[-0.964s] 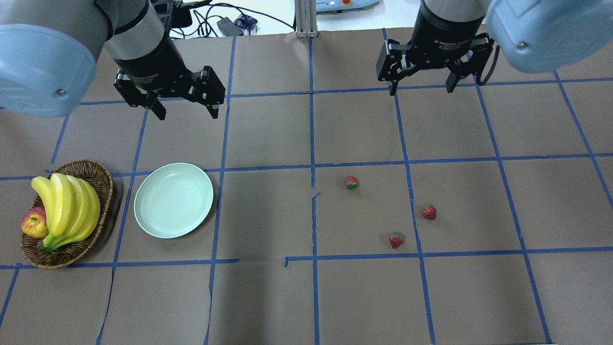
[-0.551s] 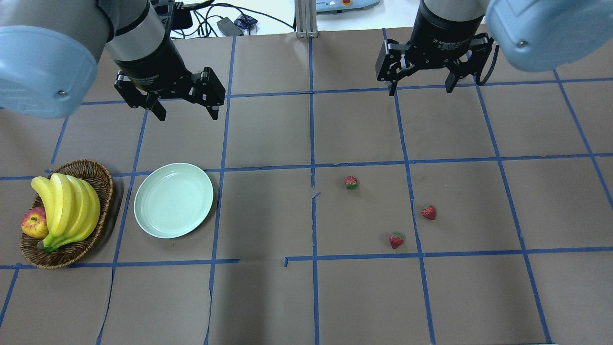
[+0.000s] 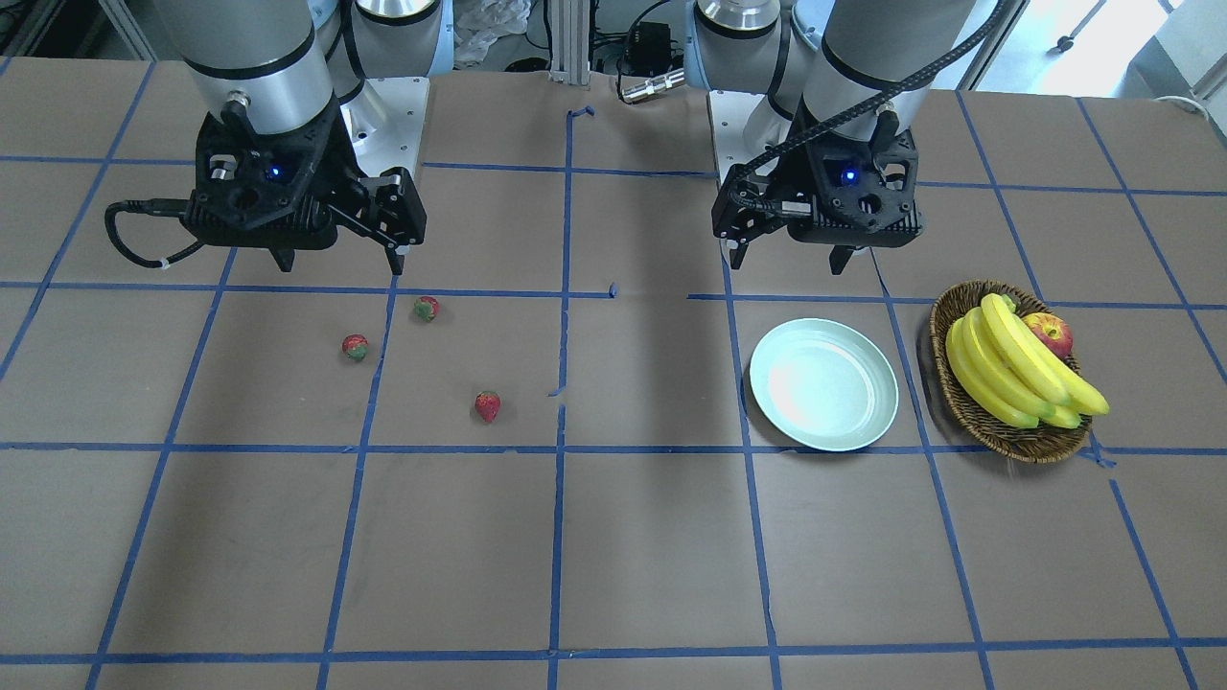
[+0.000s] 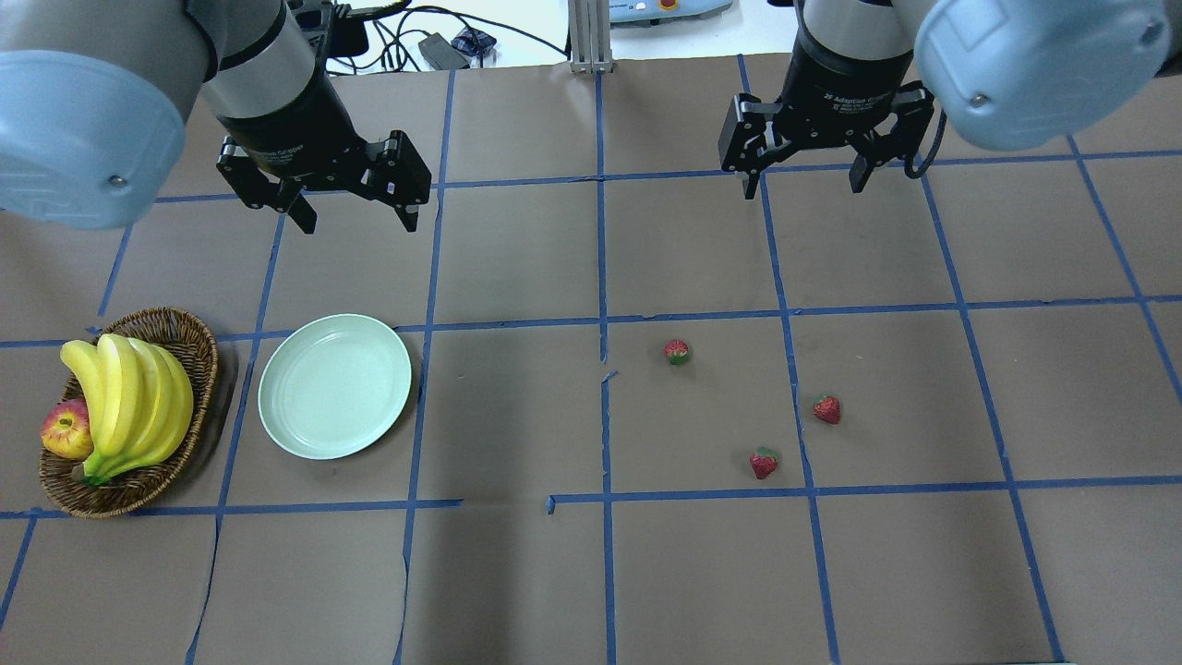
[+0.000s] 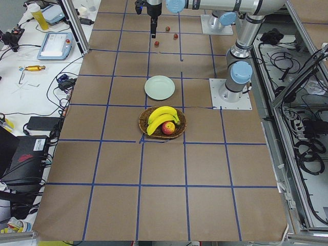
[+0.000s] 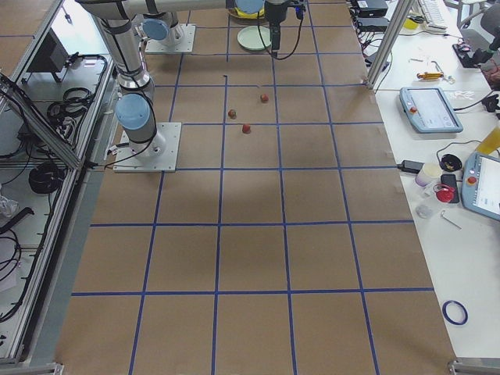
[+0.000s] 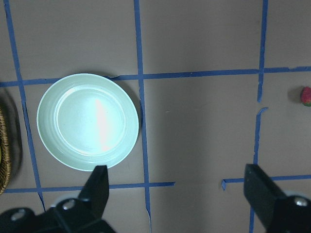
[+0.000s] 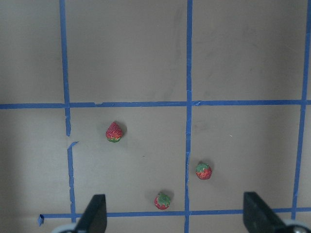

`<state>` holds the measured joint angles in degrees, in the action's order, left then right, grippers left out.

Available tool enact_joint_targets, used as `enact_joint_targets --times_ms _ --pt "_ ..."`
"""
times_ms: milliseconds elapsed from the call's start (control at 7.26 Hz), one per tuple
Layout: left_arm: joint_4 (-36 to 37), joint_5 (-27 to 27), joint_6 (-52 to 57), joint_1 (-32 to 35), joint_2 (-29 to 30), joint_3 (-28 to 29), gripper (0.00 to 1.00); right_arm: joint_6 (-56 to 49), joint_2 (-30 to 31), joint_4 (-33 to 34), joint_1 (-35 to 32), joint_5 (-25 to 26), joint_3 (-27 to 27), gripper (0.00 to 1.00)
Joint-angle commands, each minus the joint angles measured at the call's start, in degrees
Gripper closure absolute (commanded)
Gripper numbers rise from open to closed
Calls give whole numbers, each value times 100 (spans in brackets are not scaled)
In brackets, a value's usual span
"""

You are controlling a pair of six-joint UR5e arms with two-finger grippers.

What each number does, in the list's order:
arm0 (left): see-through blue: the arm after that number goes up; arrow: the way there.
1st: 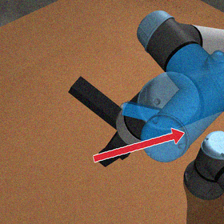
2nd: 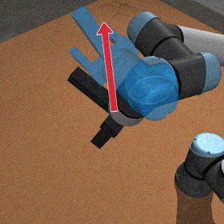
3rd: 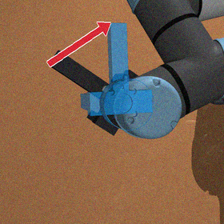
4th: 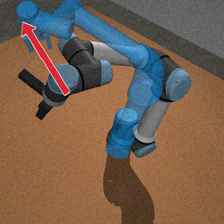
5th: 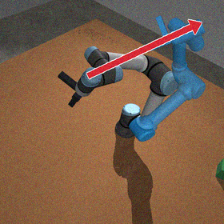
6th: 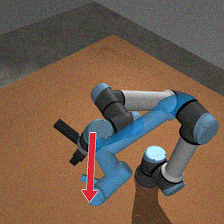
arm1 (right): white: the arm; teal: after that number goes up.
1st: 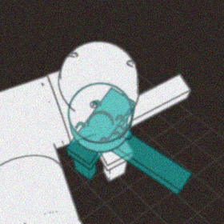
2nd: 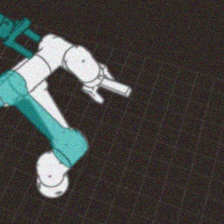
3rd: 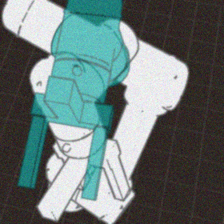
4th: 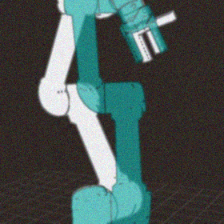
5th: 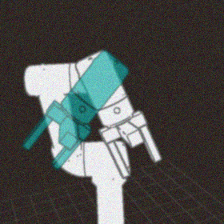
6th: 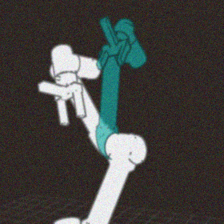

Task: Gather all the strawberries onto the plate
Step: 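Lower the right gripper onto the strawberry nearest the right arm and grasp it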

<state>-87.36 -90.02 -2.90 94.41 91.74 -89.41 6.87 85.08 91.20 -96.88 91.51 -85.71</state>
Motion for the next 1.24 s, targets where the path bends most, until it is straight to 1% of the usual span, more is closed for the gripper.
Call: enact_joint_targets --times_ms 0,138,276,413,551,689,827,964,1102 --pt "0 -24 0 -1 2 -6 0 -45 -97 38 37 -1 -339 0" --pt "0 -24 0 -1 2 -6 0 -541 -175 160 238 68 -628 0" --pt "0 -24 0 8 20 -15 0 -929 -202 188 753 17 -927 0" --pt "0 -15 -9 8 11 -67 0 -1420 -220 449 1211 -10 -1330 0" --pt "8 -15 0 16 2 -163 0 -1512 -307 1217 1320 -19 -1960 0" --pt "17 -15 -9 16 2 -182 0 -1513 -395 2469 1321 -27 -2784 0" --pt "17 -15 -9 16 2 -182 0 -1548 -422 3404 1347 -36 -3602 0" --pt "17 -15 -9 25 2 -182 0 -1557 -439 4101 1347 -80 -4150 0" --pt "17 -7 -9 25 11 -190 0 -1479 -440 4230 1321 -185 -4294 0"
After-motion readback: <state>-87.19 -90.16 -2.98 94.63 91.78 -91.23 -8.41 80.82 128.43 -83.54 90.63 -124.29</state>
